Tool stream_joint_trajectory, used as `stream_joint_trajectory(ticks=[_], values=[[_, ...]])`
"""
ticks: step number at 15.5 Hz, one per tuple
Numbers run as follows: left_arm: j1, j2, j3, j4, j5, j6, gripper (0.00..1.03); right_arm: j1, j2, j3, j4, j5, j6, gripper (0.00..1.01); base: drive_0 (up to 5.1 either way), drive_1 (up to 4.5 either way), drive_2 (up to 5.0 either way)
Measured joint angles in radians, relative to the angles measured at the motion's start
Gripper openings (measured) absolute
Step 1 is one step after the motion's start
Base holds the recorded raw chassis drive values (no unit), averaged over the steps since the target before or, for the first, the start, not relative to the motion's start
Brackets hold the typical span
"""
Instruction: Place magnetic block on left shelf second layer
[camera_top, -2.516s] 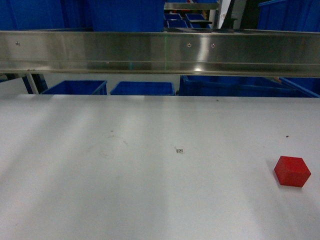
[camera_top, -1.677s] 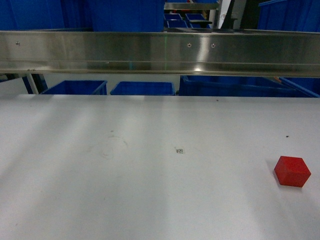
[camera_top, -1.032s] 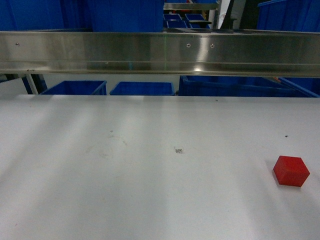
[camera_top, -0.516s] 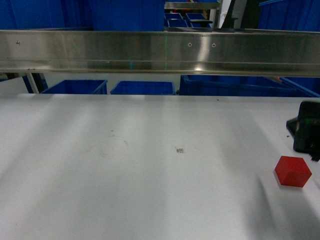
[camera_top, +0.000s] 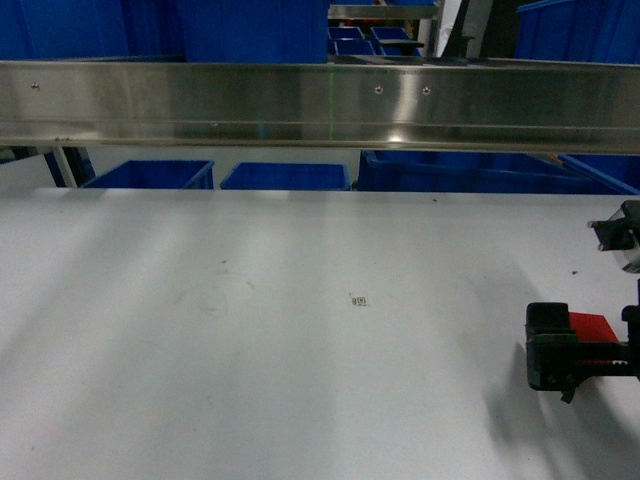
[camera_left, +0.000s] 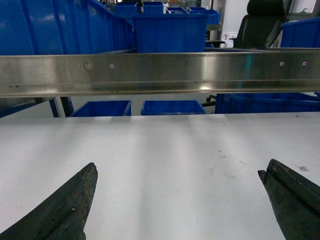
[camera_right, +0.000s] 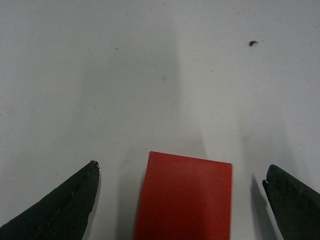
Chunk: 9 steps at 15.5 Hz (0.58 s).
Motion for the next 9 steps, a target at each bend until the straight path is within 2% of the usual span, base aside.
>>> stream_joint_trajectory(ticks=[3, 4, 6, 8, 9], values=[[0.0, 0.0, 0.0, 0.0, 0.0, 0.0, 0.98, -0.003, 0.071, 0.004, 0.064, 0.01, 0.002, 0.98, 0.0, 0.0, 0.0], [0.0, 0.0, 0.0, 0.0, 0.0, 0.0, 0.98, -0.027, 0.125, 0.014, 0.151, -0.016, -0.002, 0.79, 0.0, 0.0, 0.0], [0.0, 0.0, 0.0, 0.0, 0.0, 0.0, 0.98, -0.029, 0.181, 0.014, 0.257, -0.035, -0.042, 0.58, 0.0, 0.0, 0.0], [0.0, 0.0, 0.0, 0.0, 0.0, 0.0, 0.98, -0.036, 0.195, 0.008, 0.302, -0.06, -0.068, 0.39, 0.0, 0.0, 0.0], [0.0, 0.0, 0.0, 0.0, 0.0, 0.0, 0.98, -0.037, 0.195, -0.002, 0.318, -0.065, -0.074, 0.34, 0.0, 0.0, 0.0]])
